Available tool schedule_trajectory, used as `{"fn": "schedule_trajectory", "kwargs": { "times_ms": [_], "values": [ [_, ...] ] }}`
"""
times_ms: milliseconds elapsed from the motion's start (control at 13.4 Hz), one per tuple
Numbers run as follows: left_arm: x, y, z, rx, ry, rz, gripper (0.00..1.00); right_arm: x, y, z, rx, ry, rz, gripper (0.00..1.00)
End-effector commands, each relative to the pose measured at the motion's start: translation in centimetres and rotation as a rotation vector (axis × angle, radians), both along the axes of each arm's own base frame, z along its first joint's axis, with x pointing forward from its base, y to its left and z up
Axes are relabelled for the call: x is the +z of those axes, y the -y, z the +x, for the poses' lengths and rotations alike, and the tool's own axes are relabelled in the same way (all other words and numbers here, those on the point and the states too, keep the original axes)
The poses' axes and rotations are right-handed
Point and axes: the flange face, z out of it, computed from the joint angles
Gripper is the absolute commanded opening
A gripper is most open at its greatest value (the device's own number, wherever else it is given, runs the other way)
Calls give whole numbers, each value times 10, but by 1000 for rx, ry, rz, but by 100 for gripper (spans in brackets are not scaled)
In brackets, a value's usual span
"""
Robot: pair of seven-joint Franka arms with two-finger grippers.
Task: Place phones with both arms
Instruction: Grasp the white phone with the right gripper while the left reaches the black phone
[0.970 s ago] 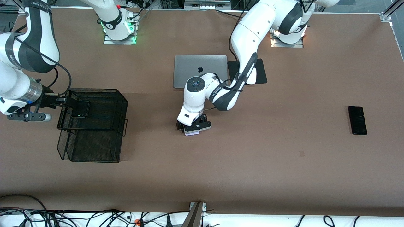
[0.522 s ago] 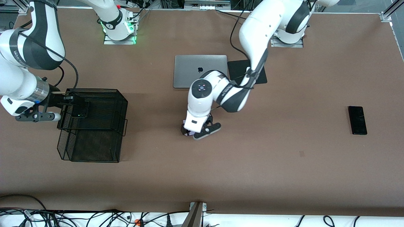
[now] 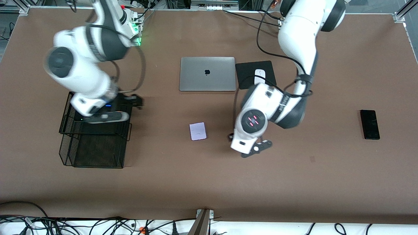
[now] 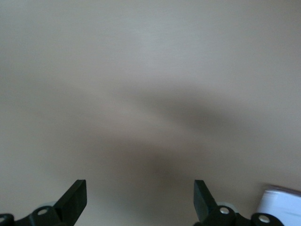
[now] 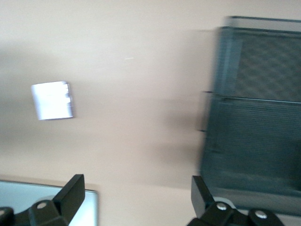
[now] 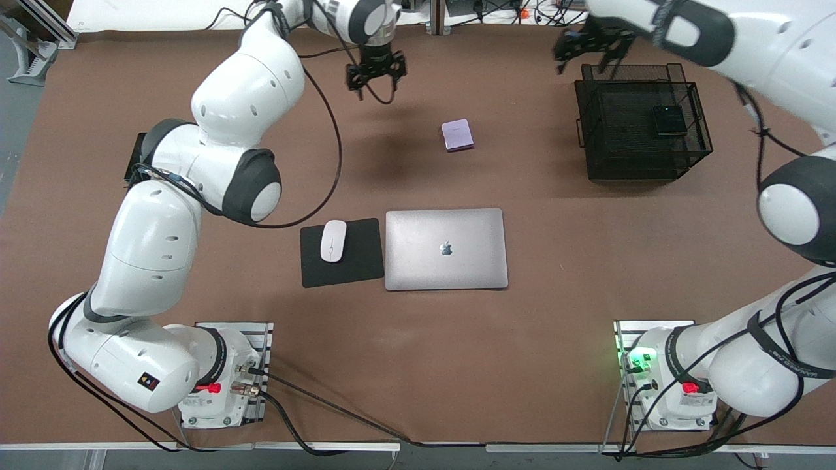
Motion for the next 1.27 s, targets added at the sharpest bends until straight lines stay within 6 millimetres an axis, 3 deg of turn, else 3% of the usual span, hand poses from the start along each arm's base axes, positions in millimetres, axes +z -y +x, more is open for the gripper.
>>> {"fn": "schedule_trajectory", "kwargs": {
  "times_ms": [0, 75, 299, 448, 597, 746, 970, 1045, 1194],
  "values": [
    [-24, -74, 7, -151, -139, 60, 100, -44, -78, 17, 39, 6, 32, 100],
    [-40, -108, 10, -224, -186, 85, 100, -64, -104, 15, 46, 35, 28, 100],
    [-72, -227, 25, -418, -279, 134, 100, -120, -147, 10, 20, 115, 12, 100],
    [-72, -297, 34, -509, -299, 129, 100, -155, -171, 0, 3, 142, -3, 100],
    [-54, -367, 36, -591, -280, 84, 100, -181, -180, -1, 7, 188, -4, 100],
    [-35, -444, 24, -661, -198, 40, 100, -205, -190, -4, 21, 226, 5, 100],
    [-40, -533, -12, -682, -51, 23, 100, -231, -198, -9, 17, 250, 19, 100],
    [-45, -560, -28, -653, 0, 14, 100, -235, -200, -10, 17, 258, 24, 100],
    [-55, -594, -52, -524, 109, -68, 100, -244, -202, -13, 20, 256, 23, 100]
  ]
}}
